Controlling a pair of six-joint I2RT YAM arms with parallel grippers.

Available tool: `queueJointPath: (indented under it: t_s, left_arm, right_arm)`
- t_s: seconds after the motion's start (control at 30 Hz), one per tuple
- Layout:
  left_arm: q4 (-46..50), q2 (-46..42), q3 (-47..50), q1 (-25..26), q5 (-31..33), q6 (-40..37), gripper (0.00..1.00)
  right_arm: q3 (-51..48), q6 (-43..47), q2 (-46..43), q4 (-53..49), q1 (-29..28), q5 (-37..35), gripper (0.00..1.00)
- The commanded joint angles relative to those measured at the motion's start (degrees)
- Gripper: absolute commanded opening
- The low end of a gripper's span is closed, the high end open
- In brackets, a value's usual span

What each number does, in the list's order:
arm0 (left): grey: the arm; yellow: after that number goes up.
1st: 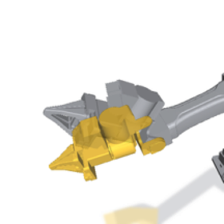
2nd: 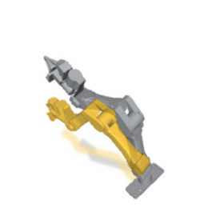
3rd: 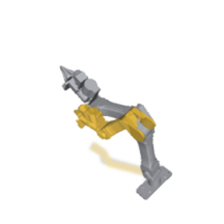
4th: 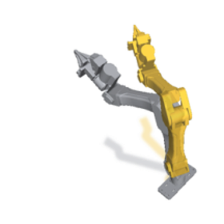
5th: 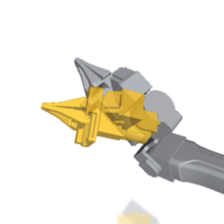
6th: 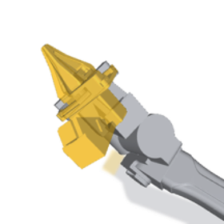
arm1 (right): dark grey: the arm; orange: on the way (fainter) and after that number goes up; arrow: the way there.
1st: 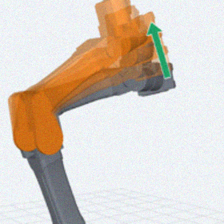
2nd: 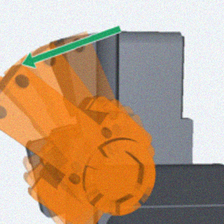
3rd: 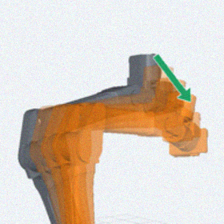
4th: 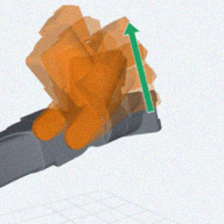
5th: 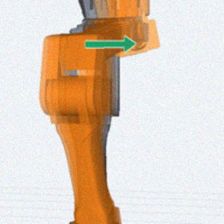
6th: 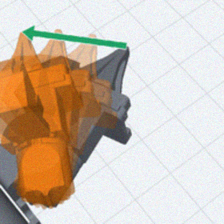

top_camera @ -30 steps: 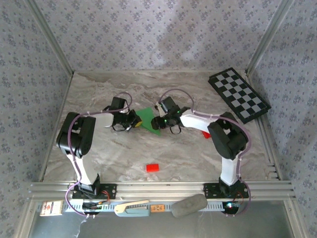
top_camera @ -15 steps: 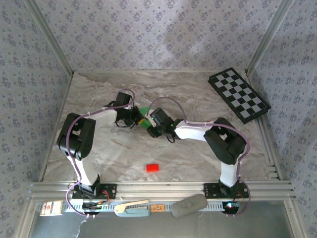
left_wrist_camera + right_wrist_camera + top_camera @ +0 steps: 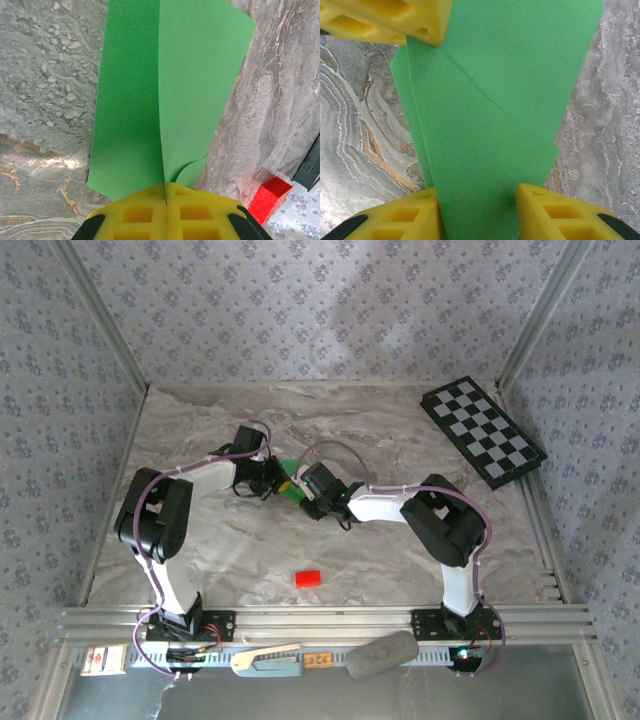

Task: Fold a paper plane with a square sheet of paper (pick it up from the middle)
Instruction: Fourth fold the wing at the center of the table.

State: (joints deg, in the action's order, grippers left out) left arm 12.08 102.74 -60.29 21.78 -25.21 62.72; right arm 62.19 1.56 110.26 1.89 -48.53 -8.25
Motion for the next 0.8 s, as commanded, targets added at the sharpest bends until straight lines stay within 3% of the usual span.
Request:
queueJointPath:
  t_s: [0.0, 0.2, 0.4, 0.77]
  left_arm:
    - [1.5, -1.8, -1.8, 0.2, 0.1, 0.5, 0.05]
    - [1.8, -1.2, -1.6, 0.2, 0.1, 0.4, 0.05]
    - [1.9, -0.9, -1.6, 0.2, 0.2, 0.2, 0.05]
    - [2.2, -0.4, -1.8, 0.2, 0.0, 0.0, 0.05]
  right_arm:
    - [1.3, 0.4, 0.5, -0.6, -0.4, -0.9, 0.4]
    - [1.1, -0.1, -0.7, -0.8, -0.4, -1.3, 0.39]
    - [1.2, -2.5, -2.1, -1.7, -0.3, -1.6, 0.29]
    - [1.9, -2.6, -1.5, -2.7, -0.5, 0.1, 0.32]
